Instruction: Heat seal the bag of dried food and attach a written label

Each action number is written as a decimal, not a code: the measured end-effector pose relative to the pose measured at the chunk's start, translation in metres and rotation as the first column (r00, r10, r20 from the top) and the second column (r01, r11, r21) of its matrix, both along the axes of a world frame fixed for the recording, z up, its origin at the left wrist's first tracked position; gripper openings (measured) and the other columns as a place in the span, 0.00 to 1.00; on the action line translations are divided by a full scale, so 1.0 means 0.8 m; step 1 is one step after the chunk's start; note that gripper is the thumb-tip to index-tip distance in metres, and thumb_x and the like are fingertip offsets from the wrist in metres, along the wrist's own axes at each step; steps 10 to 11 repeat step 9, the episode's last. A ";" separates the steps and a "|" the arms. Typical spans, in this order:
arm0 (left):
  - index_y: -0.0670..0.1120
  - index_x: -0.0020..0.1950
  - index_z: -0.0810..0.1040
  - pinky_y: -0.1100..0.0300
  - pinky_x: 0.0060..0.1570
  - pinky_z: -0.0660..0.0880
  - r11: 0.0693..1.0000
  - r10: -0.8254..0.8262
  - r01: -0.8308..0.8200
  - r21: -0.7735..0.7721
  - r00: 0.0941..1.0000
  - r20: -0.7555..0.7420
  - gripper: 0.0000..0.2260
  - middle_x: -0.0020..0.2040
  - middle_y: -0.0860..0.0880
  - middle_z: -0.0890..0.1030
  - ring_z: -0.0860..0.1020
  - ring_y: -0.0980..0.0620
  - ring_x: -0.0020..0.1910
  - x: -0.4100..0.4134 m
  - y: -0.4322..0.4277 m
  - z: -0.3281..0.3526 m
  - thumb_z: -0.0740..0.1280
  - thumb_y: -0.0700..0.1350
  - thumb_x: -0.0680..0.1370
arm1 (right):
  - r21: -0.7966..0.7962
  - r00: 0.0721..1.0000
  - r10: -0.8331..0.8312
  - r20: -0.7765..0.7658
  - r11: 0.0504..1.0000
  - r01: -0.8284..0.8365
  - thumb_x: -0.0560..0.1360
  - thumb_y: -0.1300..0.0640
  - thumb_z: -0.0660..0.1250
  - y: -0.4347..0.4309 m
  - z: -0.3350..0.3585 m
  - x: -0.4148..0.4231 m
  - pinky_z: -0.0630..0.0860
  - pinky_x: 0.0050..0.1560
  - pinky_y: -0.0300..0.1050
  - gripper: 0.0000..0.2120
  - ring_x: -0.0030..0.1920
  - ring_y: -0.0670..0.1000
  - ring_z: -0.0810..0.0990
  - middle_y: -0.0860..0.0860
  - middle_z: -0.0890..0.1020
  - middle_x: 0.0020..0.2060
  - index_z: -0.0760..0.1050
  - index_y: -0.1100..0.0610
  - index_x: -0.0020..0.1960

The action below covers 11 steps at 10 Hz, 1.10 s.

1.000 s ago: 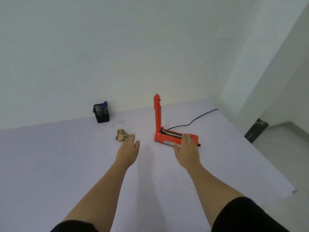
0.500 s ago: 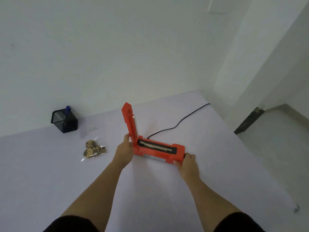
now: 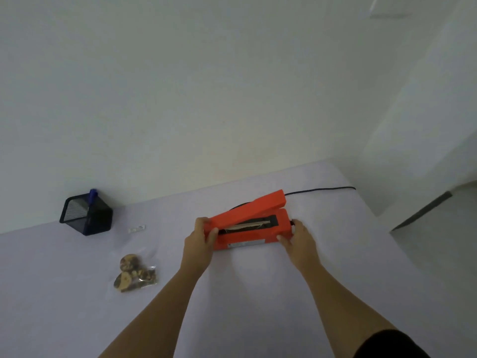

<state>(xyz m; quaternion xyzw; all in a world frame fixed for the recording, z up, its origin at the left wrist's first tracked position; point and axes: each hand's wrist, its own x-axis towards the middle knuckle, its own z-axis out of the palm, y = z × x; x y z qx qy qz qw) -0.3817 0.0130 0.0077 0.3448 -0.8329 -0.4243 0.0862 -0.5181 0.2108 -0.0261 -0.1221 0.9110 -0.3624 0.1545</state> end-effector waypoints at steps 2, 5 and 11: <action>0.44 0.61 0.68 0.51 0.44 0.74 0.997 0.069 -0.070 -0.035 0.997 -0.036 0.12 0.45 0.47 0.76 0.79 0.41 0.45 -0.068 -0.052 -0.008 0.60 0.47 0.80 | -0.038 0.998 -0.002 -0.055 0.999 0.000 0.73 0.56 0.70 -0.065 -0.018 -0.078 0.72 0.54 0.49 0.20 0.55 0.60 0.77 0.60 0.79 0.55 0.71 0.63 0.61; 0.44 0.62 0.67 0.54 0.39 0.70 0.993 0.079 -0.085 -0.079 0.994 -0.071 0.12 0.42 0.44 0.78 0.77 0.40 0.41 -0.116 -0.081 -0.019 0.57 0.47 0.81 | -0.031 0.995 0.008 -0.100 0.999 -0.012 0.74 0.55 0.67 -0.101 -0.032 -0.132 0.72 0.57 0.50 0.23 0.58 0.60 0.76 0.61 0.77 0.58 0.67 0.63 0.66; 0.42 0.69 0.65 0.51 0.56 0.70 0.992 -0.040 0.039 -0.124 0.999 -0.004 0.18 0.57 0.38 0.79 0.76 0.38 0.58 -0.036 -0.060 0.034 0.58 0.48 0.81 | 0.178 0.969 0.230 -0.094 0.961 -0.211 0.78 0.50 0.61 -0.088 0.046 -0.028 0.64 0.68 0.49 0.29 0.68 0.59 0.67 0.61 0.67 0.68 0.57 0.64 0.72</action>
